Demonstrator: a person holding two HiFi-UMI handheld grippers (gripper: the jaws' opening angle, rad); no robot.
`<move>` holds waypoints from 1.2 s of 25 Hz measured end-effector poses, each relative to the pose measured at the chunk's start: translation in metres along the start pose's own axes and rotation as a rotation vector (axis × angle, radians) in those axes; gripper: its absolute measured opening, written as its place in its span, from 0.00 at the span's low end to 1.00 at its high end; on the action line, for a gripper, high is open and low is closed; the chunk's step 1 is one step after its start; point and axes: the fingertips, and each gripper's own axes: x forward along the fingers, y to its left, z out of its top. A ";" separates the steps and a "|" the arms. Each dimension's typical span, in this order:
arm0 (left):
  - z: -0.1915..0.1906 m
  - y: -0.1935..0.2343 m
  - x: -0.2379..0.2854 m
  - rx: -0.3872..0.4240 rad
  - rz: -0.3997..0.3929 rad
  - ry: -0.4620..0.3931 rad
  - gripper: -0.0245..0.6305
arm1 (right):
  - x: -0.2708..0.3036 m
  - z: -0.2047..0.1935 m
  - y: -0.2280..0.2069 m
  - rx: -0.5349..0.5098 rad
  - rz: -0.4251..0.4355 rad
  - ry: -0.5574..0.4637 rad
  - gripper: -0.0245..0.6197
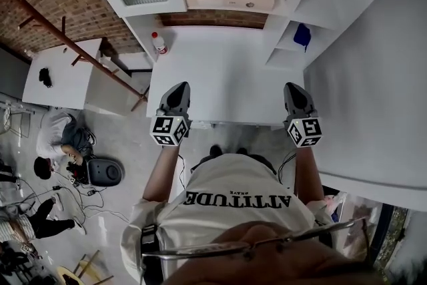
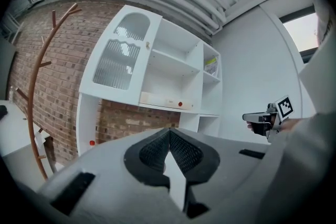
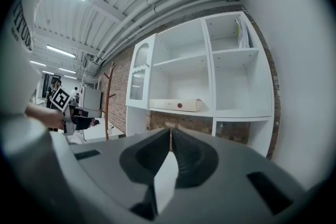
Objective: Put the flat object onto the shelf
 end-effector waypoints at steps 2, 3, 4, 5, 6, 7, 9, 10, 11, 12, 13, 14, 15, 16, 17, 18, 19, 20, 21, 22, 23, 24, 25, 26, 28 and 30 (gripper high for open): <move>-0.004 -0.002 -0.002 -0.016 0.016 0.003 0.07 | -0.005 -0.001 -0.004 0.000 0.008 -0.001 0.09; -0.005 -0.003 -0.002 -0.019 0.023 0.003 0.07 | -0.006 -0.003 -0.005 -0.003 0.015 0.001 0.09; -0.006 -0.004 -0.002 -0.018 0.030 0.003 0.07 | -0.007 -0.004 -0.007 -0.003 0.023 0.003 0.09; -0.007 -0.004 -0.002 -0.013 0.036 0.003 0.07 | -0.008 -0.006 -0.008 0.000 0.029 0.006 0.09; -0.007 -0.005 -0.002 -0.009 0.041 0.002 0.07 | -0.008 -0.008 -0.010 0.004 0.033 0.009 0.09; -0.008 -0.007 -0.002 -0.007 0.044 0.001 0.07 | -0.008 -0.010 -0.013 0.008 0.036 0.011 0.09; -0.008 -0.009 -0.001 -0.007 0.052 -0.002 0.07 | -0.009 -0.011 -0.017 0.015 0.042 0.011 0.09; -0.007 -0.011 -0.001 -0.008 0.055 -0.003 0.07 | -0.008 -0.011 -0.019 0.017 0.046 0.008 0.08; -0.007 -0.012 0.000 -0.011 0.058 -0.006 0.07 | -0.008 -0.009 -0.021 0.018 0.050 0.004 0.08; -0.006 -0.013 0.001 -0.015 0.060 -0.009 0.07 | -0.007 -0.008 -0.023 0.019 0.054 -0.001 0.08; -0.005 -0.015 0.002 -0.020 0.063 -0.012 0.07 | -0.006 -0.007 -0.024 0.019 0.059 -0.007 0.08; -0.005 -0.016 0.002 -0.024 0.065 -0.014 0.07 | -0.006 -0.006 -0.026 0.020 0.064 -0.011 0.08; -0.006 -0.018 0.003 -0.026 0.067 -0.014 0.07 | -0.005 -0.006 -0.027 0.020 0.068 -0.014 0.08; -0.006 -0.020 0.003 -0.025 0.068 -0.014 0.07 | -0.005 -0.006 -0.028 0.021 0.073 -0.016 0.08; -0.007 -0.022 0.004 -0.024 0.069 -0.013 0.07 | -0.004 -0.007 -0.028 0.022 0.077 -0.016 0.08; -0.007 -0.024 0.004 -0.022 0.071 -0.011 0.07 | -0.004 -0.008 -0.029 0.025 0.081 -0.016 0.08; -0.008 -0.025 0.004 -0.021 0.072 -0.009 0.07 | -0.003 -0.010 -0.029 0.028 0.084 -0.016 0.08; -0.009 -0.026 0.004 -0.019 0.073 -0.007 0.07 | -0.003 -0.011 -0.030 0.031 0.085 -0.016 0.08; -0.010 -0.027 0.005 -0.019 0.073 -0.005 0.07 | -0.002 -0.012 -0.030 0.033 0.087 -0.016 0.08; -0.010 -0.028 0.006 -0.018 0.072 -0.004 0.07 | -0.002 -0.013 -0.031 0.035 0.088 -0.015 0.08; -0.011 -0.029 0.006 -0.018 0.072 -0.002 0.07 | -0.002 -0.013 -0.032 0.036 0.088 -0.014 0.08; -0.011 -0.029 0.007 -0.017 0.072 -0.001 0.07 | -0.002 -0.014 -0.033 0.038 0.089 -0.013 0.08; -0.011 -0.029 0.008 -0.017 0.073 0.000 0.07 | -0.002 -0.015 -0.033 0.040 0.090 -0.012 0.08; -0.011 -0.030 0.009 -0.018 0.074 0.000 0.07 | -0.002 -0.015 -0.034 0.041 0.090 -0.012 0.08; -0.011 -0.031 0.010 -0.019 0.076 -0.001 0.07 | -0.002 -0.014 -0.036 0.041 0.090 -0.014 0.08; -0.011 -0.032 0.011 -0.018 0.076 -0.001 0.07 | -0.002 -0.013 -0.038 0.039 0.091 -0.016 0.08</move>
